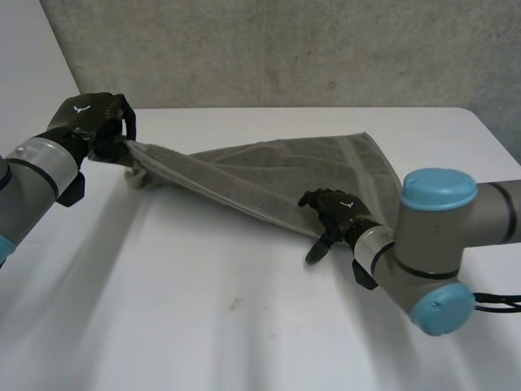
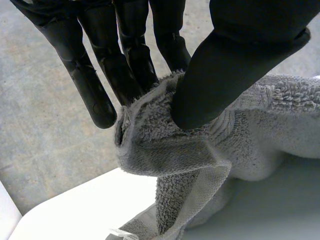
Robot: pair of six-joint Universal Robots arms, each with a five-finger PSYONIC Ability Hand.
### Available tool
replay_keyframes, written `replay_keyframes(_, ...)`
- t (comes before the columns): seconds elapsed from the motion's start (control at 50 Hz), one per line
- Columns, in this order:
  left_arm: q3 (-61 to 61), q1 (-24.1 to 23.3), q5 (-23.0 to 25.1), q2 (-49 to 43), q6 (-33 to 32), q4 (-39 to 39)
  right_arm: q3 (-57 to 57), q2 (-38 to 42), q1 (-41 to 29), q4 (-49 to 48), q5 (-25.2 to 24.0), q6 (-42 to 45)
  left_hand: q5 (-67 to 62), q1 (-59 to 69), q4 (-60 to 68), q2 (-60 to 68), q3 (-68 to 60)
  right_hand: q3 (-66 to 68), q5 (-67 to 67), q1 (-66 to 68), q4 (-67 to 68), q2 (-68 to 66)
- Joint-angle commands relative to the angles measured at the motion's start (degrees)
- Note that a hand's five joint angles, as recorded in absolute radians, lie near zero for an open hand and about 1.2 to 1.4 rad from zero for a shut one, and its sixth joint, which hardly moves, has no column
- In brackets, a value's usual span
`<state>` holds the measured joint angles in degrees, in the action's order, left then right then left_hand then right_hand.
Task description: Fold the towel.
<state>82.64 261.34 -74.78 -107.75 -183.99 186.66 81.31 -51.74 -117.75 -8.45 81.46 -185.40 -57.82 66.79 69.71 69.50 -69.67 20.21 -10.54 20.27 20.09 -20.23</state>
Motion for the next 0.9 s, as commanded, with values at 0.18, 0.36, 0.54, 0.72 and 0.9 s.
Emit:
replay_keyframes(0.18,-1.25,2.41,-0.02,-0.1,5.31,-0.69,-0.1,2.61,4.18,-8.34,7.39,5.83,-12.18,13.21,10.29,10.5,-10.33,23.17,-22.83,23.11,23.28,-23.15)
replay_keyframes(0.36,-1.17,2.95,-0.02,-1.23,5.22,-0.68,2.45,-1.43,12.99,-7.99,6.69,9.62,-12.18,13.21,10.29,10.5,-10.33,28.73,-28.4,28.67,28.85,-28.71)
replay_keyframes(0.54,-1.08,2.95,-0.02,-2.03,5.05,-0.42,4.03,-2.05,18.86,-3.96,3.72,12.17,-12.18,13.21,10.29,10.5,-10.33,40.43,-40.09,40.37,40.54,-40.41)
replay_keyframes(0.72,1.46,2.95,0.07,-2.38,4.52,-0.86,6.23,-11.78,21.77,-1.67,-4.9,13.14,-12.18,13.21,10.29,10.5,-10.33,59.79,-59.46,59.73,59.91,-59.77)
replay_keyframes(0.9,7.26,2.86,0.95,4.28,2.86,-5.15,6.41,-27.36,24.15,6.78,-11.41,17.36,-12.18,13.21,10.29,10.5,-10.33,59.79,-59.46,59.73,59.91,-59.77)
